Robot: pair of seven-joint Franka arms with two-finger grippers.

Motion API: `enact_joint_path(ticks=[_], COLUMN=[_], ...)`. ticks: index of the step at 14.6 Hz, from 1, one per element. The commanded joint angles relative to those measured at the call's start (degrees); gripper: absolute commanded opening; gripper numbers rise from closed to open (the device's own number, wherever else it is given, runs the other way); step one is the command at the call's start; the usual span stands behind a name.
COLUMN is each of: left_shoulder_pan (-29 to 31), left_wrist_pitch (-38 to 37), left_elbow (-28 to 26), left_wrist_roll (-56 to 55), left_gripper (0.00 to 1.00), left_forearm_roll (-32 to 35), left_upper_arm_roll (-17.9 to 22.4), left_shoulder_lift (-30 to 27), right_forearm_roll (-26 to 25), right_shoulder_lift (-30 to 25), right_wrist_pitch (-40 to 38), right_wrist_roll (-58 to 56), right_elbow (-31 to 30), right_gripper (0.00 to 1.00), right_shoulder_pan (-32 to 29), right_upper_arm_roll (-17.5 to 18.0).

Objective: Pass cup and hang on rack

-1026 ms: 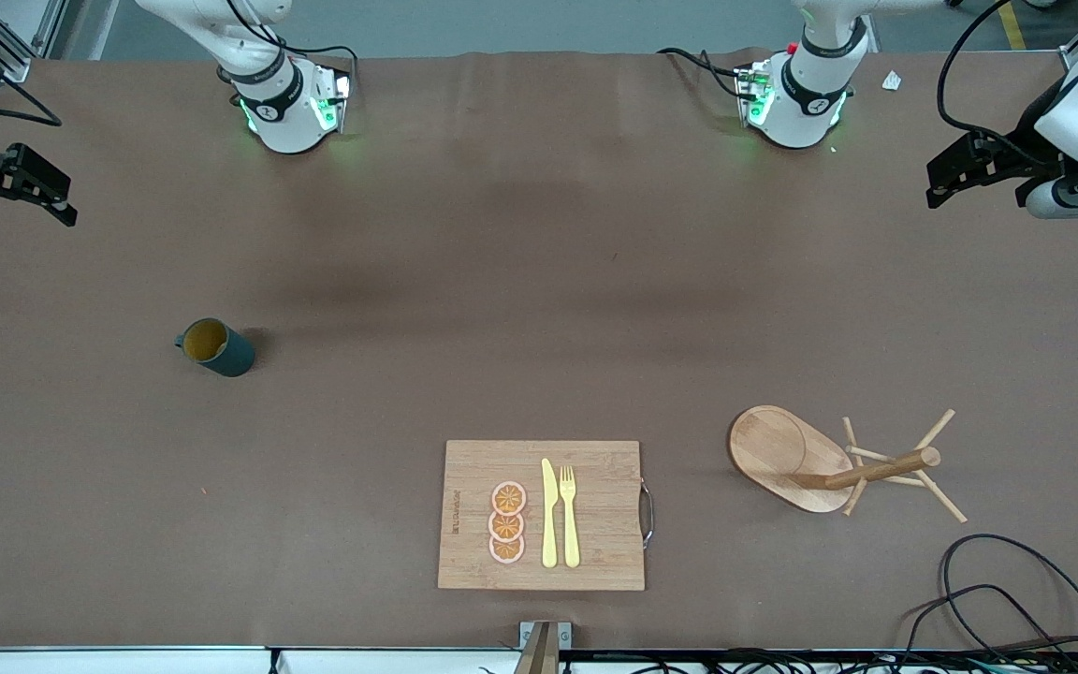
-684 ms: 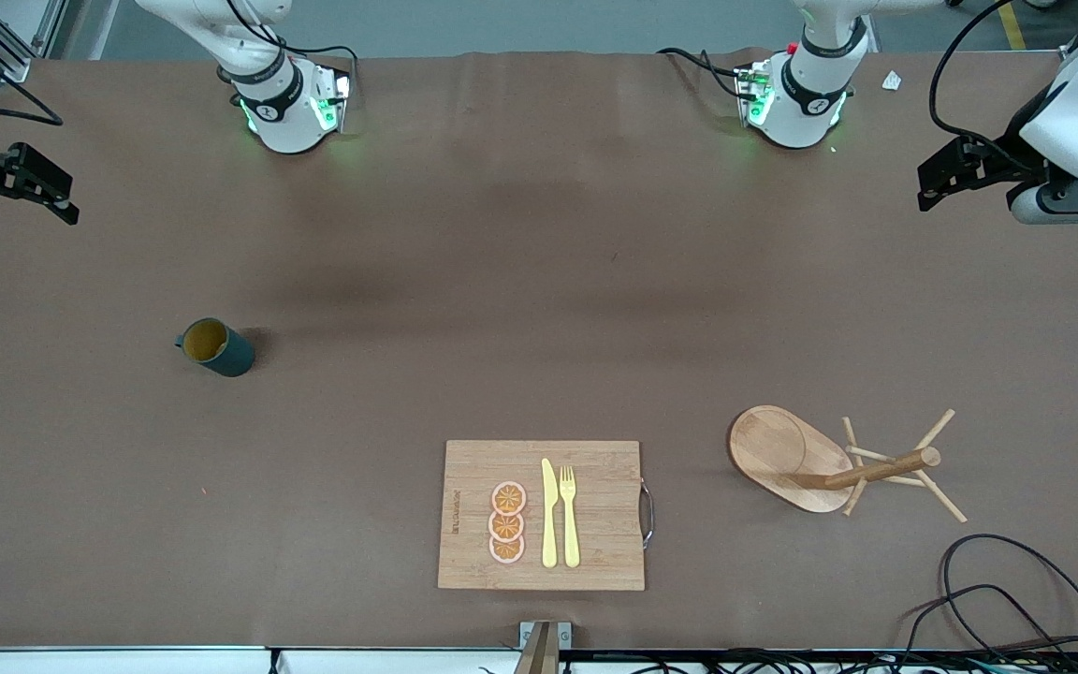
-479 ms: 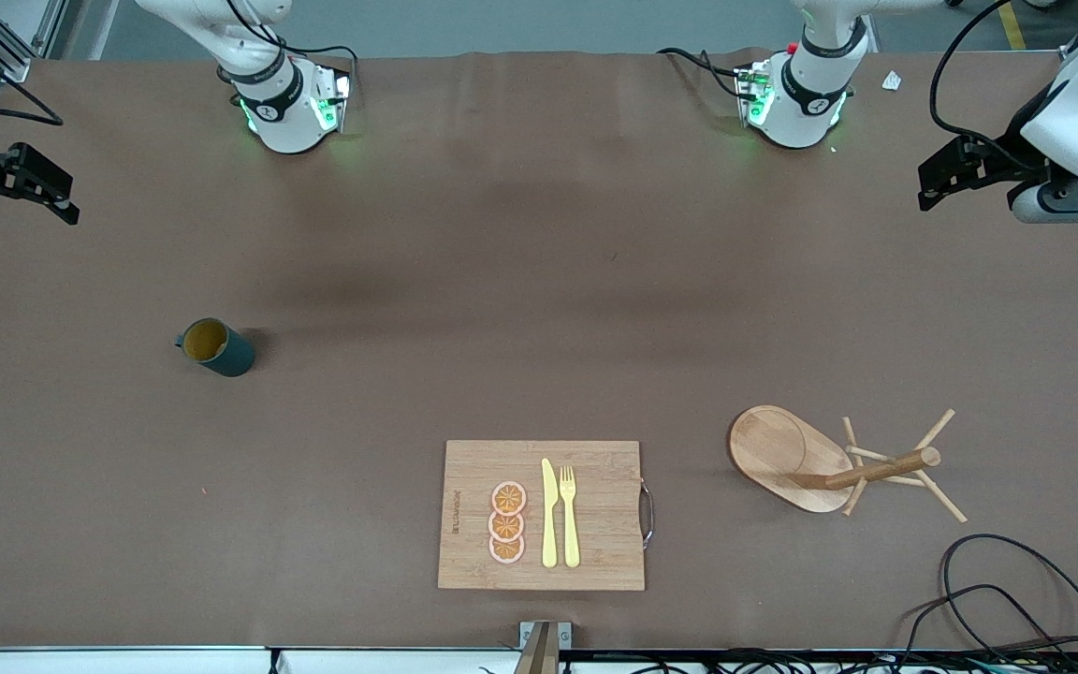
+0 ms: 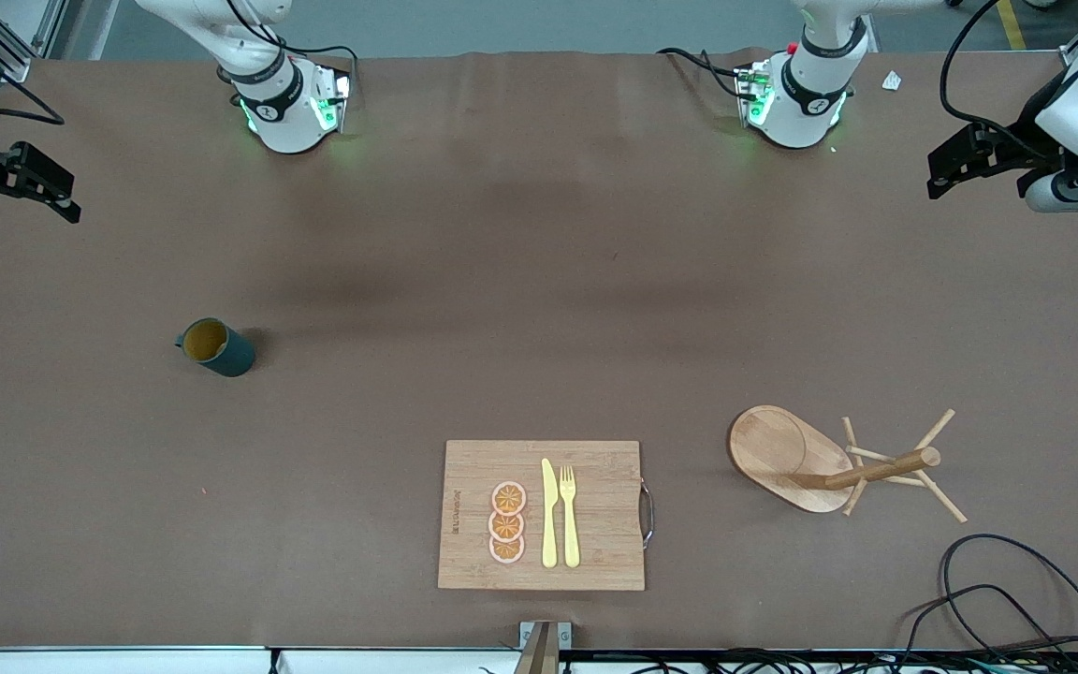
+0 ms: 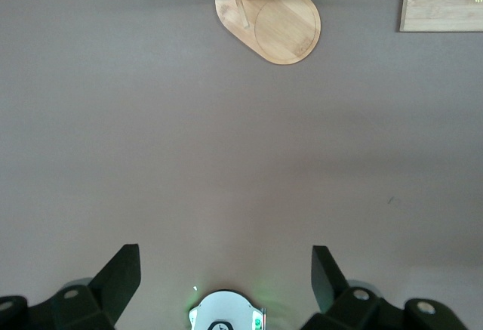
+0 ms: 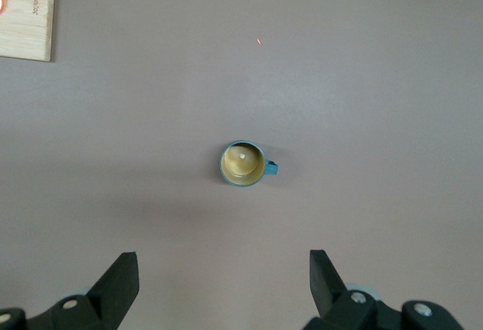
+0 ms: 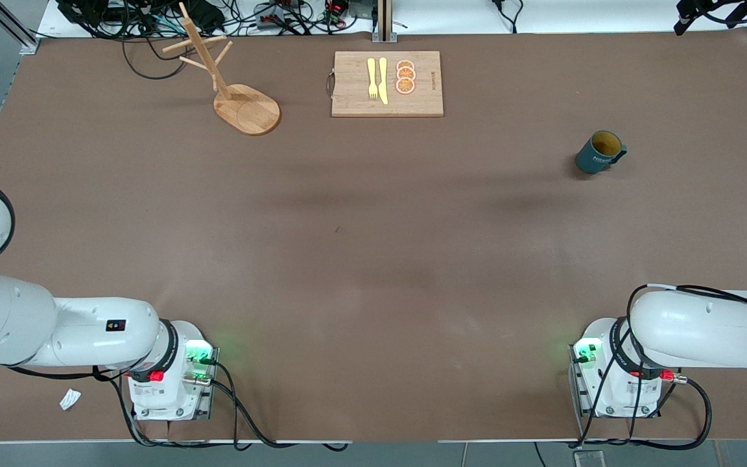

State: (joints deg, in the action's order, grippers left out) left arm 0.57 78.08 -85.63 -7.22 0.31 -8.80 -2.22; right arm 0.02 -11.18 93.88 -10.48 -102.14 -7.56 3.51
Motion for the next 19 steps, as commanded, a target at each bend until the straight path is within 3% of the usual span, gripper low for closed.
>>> enact_joint_path(ticks=[1,9,19], left_shoulder_pan=[0.3,0.5,0.4], left_wrist_pitch=[-1.2,-1.2,-0.8], left_elbow=[1.1,0.9,1.1], left_wrist_roll=[-0.5,0.3,0.2], left_gripper=[1.0,1.0,1.0], left_forearm_roll=[0.7,0.5,0.4], left_upper_arm_roll=[-0.5,0.0,0.0], left_shoulder_lift=[-0.1,-0.1,0.4], right_forearm_roll=[0.8,0.8,1.6], right_shoulder_lift=[0.4,1.7,1.4], right_wrist_pitch=[-0.8,-0.2,22.6], right_wrist_roll=[0.5,4.3,4.1], right_elbow=[0.6,-0.3,-19.5], right_gripper=[1.0,1.0,1.0], right_shoulder_pan=[-0.3,1.6,2.9], right_upper_arm_roll=[0.3,0.5,0.4])
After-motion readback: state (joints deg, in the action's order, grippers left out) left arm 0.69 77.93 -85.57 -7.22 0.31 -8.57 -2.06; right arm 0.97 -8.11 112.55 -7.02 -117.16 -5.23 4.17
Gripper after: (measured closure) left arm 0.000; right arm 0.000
